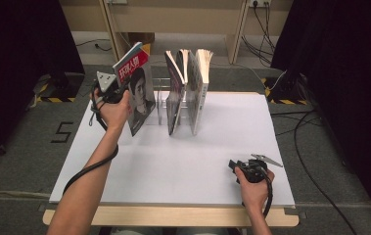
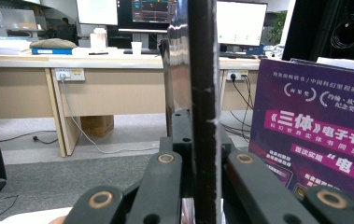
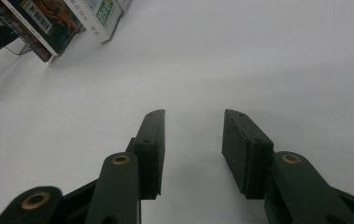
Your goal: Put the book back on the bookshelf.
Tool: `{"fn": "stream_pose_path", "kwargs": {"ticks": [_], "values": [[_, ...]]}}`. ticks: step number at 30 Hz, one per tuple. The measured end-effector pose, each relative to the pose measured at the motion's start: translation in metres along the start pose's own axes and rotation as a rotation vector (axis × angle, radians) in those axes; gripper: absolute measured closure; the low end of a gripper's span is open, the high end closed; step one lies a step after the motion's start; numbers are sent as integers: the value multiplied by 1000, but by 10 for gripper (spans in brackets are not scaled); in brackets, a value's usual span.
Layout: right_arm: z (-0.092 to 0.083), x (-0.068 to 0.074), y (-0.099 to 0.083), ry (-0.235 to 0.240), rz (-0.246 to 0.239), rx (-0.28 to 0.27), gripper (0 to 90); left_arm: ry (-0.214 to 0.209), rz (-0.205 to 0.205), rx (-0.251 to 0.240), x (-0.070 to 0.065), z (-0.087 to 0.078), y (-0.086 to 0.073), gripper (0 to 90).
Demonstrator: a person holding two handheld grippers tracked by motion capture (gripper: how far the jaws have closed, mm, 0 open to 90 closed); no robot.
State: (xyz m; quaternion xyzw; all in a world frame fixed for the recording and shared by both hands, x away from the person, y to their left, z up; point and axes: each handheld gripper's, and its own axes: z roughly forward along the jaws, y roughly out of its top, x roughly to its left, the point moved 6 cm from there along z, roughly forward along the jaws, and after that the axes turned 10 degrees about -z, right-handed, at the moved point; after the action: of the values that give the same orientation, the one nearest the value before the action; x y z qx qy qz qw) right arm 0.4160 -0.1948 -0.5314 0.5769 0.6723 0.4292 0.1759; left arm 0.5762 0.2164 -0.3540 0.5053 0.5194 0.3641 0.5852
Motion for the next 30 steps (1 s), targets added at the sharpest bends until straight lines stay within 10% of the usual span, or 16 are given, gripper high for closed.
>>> {"fn": "stream_pose_path", "kwargs": {"ticks": [20,30], "values": [[-1,1,0,-5,-9,0,602,-10,57,8,5,-38,-29,835],[-1,3,0,1,-1,2,602,-42,-25,74,11,-39,-16,730]]}}
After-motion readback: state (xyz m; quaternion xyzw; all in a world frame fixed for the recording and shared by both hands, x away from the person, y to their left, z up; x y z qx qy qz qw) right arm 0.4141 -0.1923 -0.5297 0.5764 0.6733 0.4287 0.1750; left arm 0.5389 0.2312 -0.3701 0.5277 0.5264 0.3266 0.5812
